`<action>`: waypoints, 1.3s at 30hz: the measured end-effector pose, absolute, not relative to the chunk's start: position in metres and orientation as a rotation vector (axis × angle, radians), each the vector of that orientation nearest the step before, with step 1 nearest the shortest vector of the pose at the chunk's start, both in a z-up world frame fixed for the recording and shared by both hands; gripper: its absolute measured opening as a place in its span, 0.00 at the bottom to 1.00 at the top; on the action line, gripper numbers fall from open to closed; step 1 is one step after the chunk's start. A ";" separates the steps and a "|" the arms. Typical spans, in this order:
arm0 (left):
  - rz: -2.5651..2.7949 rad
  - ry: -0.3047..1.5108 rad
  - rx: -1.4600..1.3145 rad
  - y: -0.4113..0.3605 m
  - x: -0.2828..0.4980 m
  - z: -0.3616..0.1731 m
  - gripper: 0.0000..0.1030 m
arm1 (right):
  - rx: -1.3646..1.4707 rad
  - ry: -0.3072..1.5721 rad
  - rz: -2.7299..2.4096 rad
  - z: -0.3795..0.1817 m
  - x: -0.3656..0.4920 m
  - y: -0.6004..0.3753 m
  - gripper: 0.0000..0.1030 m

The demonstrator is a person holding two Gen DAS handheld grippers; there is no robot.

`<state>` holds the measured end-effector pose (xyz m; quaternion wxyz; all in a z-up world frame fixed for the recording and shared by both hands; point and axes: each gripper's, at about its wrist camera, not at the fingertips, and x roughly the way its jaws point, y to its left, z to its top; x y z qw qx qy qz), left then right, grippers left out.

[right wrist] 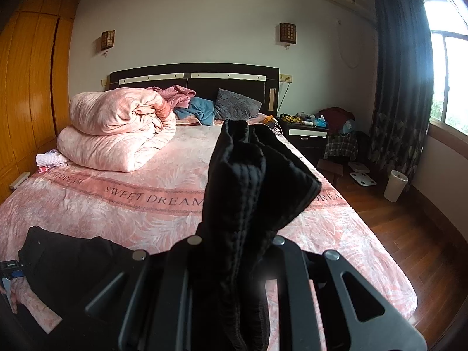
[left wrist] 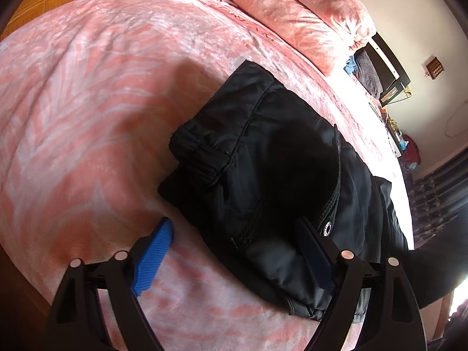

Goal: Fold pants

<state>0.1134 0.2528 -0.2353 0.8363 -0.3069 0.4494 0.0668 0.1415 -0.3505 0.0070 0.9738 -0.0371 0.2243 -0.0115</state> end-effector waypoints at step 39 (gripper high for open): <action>0.113 0.934 -0.687 0.256 0.109 -0.237 0.84 | -0.349 0.495 0.013 -0.037 0.147 -0.248 0.12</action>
